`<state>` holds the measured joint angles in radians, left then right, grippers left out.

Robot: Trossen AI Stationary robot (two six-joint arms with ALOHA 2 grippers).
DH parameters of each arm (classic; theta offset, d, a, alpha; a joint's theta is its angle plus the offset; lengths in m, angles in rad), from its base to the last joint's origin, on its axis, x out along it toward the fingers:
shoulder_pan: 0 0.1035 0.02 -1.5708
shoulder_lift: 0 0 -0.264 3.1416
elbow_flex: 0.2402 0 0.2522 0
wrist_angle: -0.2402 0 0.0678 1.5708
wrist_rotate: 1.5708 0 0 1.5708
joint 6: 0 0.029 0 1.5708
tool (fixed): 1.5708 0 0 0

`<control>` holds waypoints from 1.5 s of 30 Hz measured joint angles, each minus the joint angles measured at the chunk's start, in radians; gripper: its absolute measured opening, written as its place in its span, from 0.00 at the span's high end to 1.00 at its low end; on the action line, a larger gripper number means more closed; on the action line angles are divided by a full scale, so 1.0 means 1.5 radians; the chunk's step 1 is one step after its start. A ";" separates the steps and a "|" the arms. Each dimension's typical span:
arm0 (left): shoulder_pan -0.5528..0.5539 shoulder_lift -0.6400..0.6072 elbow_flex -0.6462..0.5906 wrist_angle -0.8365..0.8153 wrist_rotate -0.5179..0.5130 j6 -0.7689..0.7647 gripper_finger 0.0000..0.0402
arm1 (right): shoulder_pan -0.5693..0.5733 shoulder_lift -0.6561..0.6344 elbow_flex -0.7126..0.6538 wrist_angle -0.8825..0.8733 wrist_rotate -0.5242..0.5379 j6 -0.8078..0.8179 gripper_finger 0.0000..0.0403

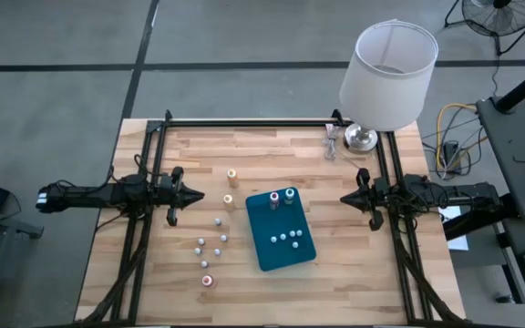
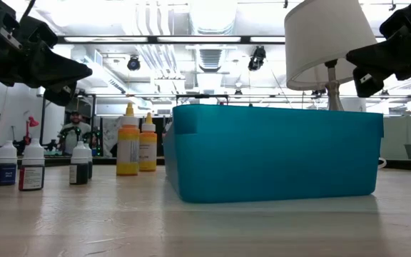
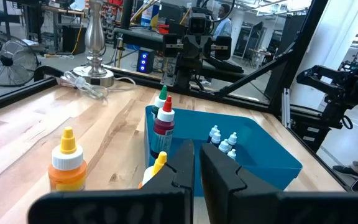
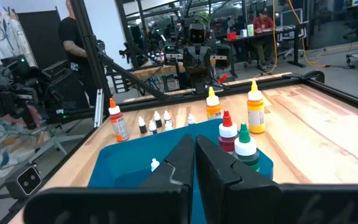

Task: Pick & Place food coloring
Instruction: Put the top large yellow food coloring bottle into the blue bin

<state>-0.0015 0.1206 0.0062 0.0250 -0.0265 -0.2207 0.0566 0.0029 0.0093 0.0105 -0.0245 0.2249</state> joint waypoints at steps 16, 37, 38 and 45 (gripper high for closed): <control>0.000 0.000 0.000 0.018 -0.001 -0.081 1.00 | 0.000 0.000 0.000 0.000 0.000 0.000 0.98; 0.000 0.007 0.046 0.129 -0.008 -0.144 1.00 | 0.000 0.000 0.000 0.000 0.000 0.000 0.98; 0.000 0.010 0.060 0.125 -0.008 -0.137 1.00 | 0.000 0.000 0.000 0.000 0.000 0.000 0.98; 0.000 0.078 0.175 0.061 -0.013 -0.078 1.00 | 0.000 0.000 0.000 0.000 0.000 0.000 0.98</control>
<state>-0.0013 0.2374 0.2690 0.1169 -0.0461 -0.3374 0.0566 0.0032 0.0093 0.0105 -0.0243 0.2249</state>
